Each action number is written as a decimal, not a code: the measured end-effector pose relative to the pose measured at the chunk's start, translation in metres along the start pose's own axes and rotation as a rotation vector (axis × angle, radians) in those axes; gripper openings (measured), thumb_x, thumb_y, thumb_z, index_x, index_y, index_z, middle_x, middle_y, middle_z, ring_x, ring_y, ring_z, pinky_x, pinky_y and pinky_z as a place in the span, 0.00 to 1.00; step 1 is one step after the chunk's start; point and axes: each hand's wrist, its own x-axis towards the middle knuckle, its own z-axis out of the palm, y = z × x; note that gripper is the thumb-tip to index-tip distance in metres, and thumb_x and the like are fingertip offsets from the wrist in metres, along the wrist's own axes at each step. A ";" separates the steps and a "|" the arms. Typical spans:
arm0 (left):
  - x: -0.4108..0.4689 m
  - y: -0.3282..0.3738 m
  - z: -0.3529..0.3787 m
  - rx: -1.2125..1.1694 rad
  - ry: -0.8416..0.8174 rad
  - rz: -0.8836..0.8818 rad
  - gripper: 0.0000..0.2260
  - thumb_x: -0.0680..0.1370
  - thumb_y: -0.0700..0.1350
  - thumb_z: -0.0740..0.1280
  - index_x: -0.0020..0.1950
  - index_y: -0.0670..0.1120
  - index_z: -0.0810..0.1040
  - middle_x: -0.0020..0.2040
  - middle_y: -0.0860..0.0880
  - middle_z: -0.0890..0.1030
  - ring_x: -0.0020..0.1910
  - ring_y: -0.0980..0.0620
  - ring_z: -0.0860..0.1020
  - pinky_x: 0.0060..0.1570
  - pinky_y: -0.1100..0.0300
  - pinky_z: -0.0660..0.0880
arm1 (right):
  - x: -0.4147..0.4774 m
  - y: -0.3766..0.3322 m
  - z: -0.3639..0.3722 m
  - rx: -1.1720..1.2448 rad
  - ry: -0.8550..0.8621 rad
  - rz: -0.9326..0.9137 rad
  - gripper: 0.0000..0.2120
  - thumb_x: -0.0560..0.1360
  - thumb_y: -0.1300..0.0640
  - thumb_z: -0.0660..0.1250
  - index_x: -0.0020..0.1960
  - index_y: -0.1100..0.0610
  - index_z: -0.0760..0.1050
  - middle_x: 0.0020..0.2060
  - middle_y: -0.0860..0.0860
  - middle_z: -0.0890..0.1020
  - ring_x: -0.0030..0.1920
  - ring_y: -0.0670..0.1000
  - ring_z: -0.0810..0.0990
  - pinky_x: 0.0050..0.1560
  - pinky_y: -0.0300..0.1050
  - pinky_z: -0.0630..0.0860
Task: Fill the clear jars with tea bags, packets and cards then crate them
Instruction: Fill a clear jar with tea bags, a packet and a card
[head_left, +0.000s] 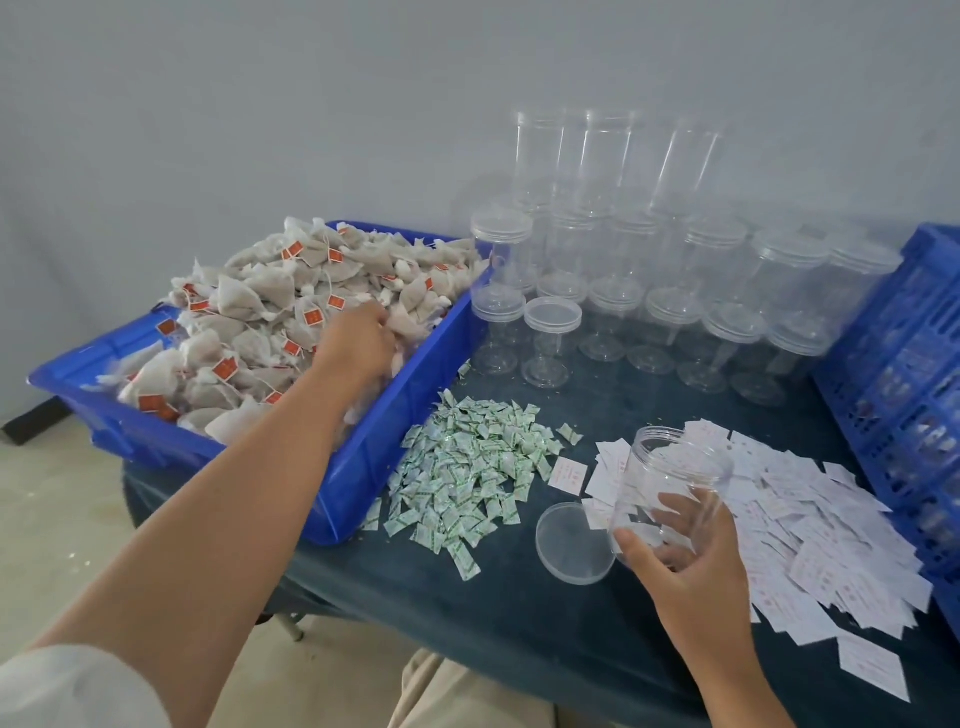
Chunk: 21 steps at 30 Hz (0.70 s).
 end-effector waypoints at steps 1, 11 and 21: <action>0.000 0.001 -0.009 -0.087 0.079 -0.033 0.04 0.82 0.42 0.64 0.54 0.46 0.79 0.42 0.50 0.81 0.39 0.49 0.80 0.34 0.56 0.71 | 0.000 0.000 0.000 0.003 0.000 0.001 0.34 0.64 0.37 0.80 0.65 0.32 0.69 0.61 0.30 0.79 0.61 0.36 0.80 0.51 0.41 0.79; -0.040 0.036 -0.060 -0.405 -0.075 -0.039 0.04 0.78 0.47 0.72 0.51 0.51 0.79 0.46 0.49 0.85 0.37 0.53 0.81 0.36 0.59 0.75 | 0.001 -0.004 0.002 -0.018 -0.035 -0.002 0.32 0.63 0.38 0.81 0.60 0.27 0.69 0.59 0.29 0.79 0.51 0.43 0.85 0.49 0.40 0.79; -0.119 0.146 -0.047 -0.492 -0.684 0.450 0.06 0.79 0.43 0.75 0.53 0.53 0.82 0.45 0.55 0.88 0.42 0.59 0.85 0.44 0.63 0.81 | -0.005 -0.009 0.002 -0.211 -0.214 -0.161 0.41 0.62 0.33 0.83 0.68 0.33 0.66 0.62 0.32 0.78 0.63 0.41 0.80 0.57 0.30 0.77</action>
